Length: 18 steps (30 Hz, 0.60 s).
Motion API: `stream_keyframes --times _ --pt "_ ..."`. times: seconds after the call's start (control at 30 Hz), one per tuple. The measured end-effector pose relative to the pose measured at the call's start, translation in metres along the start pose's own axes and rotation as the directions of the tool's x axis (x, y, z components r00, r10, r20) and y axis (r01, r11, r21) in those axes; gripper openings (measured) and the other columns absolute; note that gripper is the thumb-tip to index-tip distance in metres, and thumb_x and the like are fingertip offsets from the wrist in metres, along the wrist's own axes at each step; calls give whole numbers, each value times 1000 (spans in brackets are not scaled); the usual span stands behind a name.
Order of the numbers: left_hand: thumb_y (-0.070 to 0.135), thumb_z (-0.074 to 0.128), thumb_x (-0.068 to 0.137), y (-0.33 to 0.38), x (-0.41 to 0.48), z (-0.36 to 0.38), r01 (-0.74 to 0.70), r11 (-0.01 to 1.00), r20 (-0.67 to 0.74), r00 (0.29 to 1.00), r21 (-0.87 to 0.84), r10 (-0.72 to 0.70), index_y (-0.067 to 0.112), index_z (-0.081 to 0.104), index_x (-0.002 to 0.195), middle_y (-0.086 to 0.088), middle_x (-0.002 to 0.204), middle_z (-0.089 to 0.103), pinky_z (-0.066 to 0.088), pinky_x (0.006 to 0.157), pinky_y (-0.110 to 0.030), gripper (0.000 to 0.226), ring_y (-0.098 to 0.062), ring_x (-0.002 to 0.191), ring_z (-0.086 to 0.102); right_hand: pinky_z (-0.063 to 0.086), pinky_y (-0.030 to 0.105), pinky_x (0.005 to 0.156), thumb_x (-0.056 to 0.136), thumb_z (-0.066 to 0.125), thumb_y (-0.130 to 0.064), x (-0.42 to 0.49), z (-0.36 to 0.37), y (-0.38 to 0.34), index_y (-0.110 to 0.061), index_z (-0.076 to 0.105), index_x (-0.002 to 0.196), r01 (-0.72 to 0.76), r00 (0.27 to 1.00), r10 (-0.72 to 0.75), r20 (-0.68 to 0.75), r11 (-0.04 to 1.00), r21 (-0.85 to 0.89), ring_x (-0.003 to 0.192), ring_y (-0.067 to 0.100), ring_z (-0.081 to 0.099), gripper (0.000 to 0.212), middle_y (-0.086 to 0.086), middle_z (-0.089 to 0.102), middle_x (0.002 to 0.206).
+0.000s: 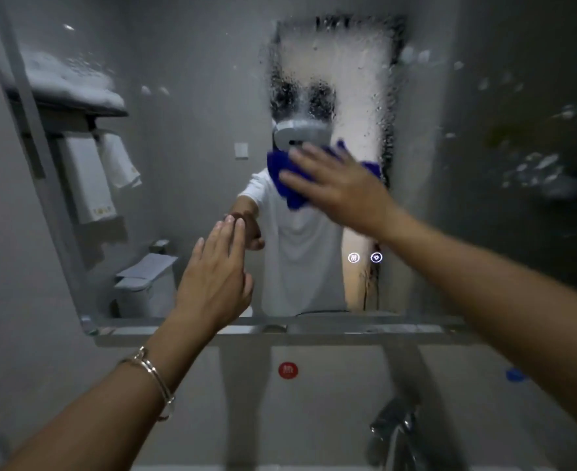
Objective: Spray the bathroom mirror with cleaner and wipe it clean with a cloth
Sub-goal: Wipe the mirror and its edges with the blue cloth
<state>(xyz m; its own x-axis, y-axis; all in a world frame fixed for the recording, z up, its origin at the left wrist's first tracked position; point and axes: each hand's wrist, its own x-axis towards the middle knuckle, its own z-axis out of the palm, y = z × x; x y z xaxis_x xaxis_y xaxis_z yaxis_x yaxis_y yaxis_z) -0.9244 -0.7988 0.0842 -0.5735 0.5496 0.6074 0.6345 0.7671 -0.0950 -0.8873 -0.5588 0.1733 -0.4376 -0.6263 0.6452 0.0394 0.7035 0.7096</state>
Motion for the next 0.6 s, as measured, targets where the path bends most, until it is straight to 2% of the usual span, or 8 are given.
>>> stream_keyframes --times 0.07,0.13,0.27,0.4,0.53,0.6 --pt "21 47 85 7 3 2 -15 1000 -12 1000 4 15 0 16 147 -21 153 21 24 111 -46 72 -33 140 25 38 52 102 90 59 -24 27 -14 40 -16 47 137 -74 997 73 -18 993 -88 126 38 49 49 18 49 139" --pt "20 47 79 12 7 6 -38 999 -35 999 -6 38 -3 25 144 -25 148 30 30 107 -49 73 -37 135 34 36 54 103 94 51 -34 38 -20 57 -15 44 139 -122 992 120 -24 987 -105 128 39 46 49 18 47 141" --pt "22 45 76 16 10 9 -46 999 -70 997 -8 46 -5 24 143 -26 147 31 31 106 -50 76 -38 134 34 36 48 100 94 52 -38 19 -7 30 -14 52 134 -180 982 172 -83 979 -97 124 38 50 47 19 51 138" --pt "16 54 79 21 7 16 -17 999 -70 997 -31 15 -4 16 145 -24 152 21 22 111 -48 79 -35 140 23 34 49 106 96 53 -31 -46 14 -33 -17 49 137 -71 993 76 -87 995 66 129 35 46 43 16 49 140" --pt "17 40 76 33 0 25 -67 998 -65 996 3 67 -5 26 142 -25 147 31 35 103 -51 71 -38 135 34 32 45 109 89 55 -11 -119 39 -101 -22 44 136 94 994 -99 44 991 99 130 29 46 49 9 49 142" --pt "13 49 74 39 -3 28 -85 996 -57 995 8 85 -5 29 142 -25 147 32 38 103 -52 73 -39 135 34 29 42 109 83 61 -8 -152 47 -127 -23 45 135 155 976 -170 138 981 115 129 25 46 57 5 49 143"
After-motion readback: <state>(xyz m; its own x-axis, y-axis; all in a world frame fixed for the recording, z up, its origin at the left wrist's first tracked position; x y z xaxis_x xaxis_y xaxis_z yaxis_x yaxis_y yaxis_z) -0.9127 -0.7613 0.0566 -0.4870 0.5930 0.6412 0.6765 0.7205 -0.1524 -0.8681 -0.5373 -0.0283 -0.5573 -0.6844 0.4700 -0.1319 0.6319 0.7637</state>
